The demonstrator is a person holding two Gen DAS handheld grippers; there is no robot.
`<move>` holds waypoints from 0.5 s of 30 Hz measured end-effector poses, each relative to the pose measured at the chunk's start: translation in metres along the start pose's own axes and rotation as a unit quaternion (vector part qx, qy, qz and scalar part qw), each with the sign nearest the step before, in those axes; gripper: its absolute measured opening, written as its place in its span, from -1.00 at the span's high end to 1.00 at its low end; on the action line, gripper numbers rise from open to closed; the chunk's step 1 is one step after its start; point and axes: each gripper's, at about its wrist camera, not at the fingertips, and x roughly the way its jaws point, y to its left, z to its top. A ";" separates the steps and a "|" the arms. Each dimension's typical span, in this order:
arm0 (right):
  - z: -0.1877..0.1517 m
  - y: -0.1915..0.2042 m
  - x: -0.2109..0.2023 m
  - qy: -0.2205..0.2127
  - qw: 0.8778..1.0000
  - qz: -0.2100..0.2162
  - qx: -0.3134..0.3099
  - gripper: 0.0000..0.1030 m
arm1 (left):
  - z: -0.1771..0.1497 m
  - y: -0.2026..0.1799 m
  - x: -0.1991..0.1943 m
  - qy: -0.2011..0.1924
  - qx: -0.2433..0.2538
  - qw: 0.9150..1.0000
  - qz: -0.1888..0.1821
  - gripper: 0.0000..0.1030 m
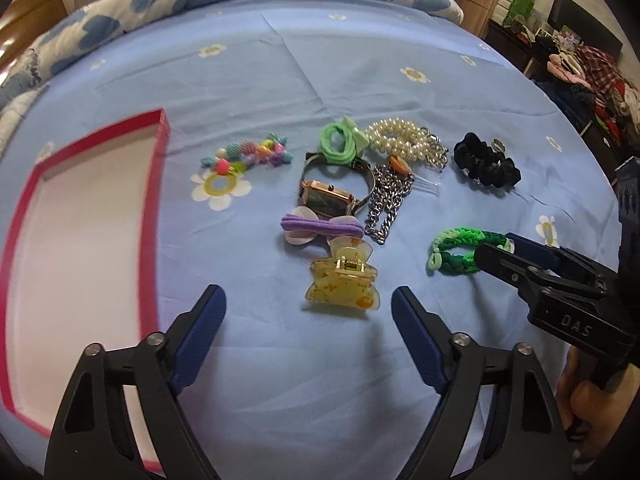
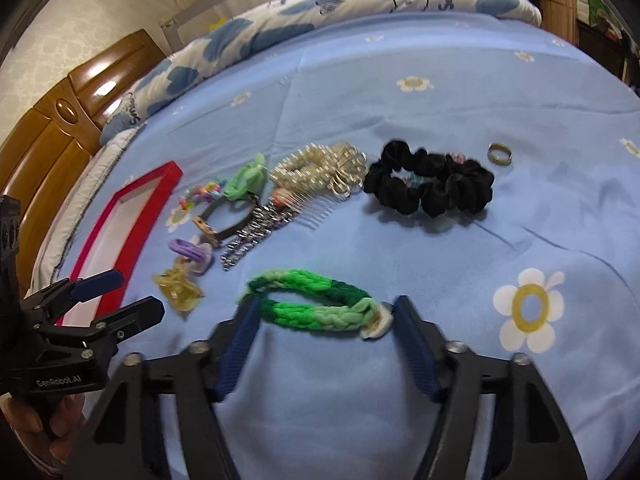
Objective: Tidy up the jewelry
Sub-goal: 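Grasp the yellow claw clip with the left tool while the right tool grasps the green braided hair tie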
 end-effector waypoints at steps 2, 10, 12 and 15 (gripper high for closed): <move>0.000 -0.003 -0.001 -0.004 1.000 -0.005 -0.001 0.05 | 0.001 -0.001 0.006 0.006 0.001 1.000 -0.002 -0.46; 0.002 -0.016 -0.013 -0.038 0.999 0.004 0.023 0.57 | 0.002 -0.004 0.018 0.015 0.005 1.000 -0.012 0.26; 0.000 -0.018 -0.017 -0.044 0.999 0.010 0.028 0.58 | 0.001 -0.002 0.016 0.013 0.003 1.000 -0.021 0.26; -0.003 -0.016 -0.023 -0.055 0.998 0.016 0.032 0.59 | -0.002 0.001 0.011 0.011 -0.002 0.999 -0.032 0.26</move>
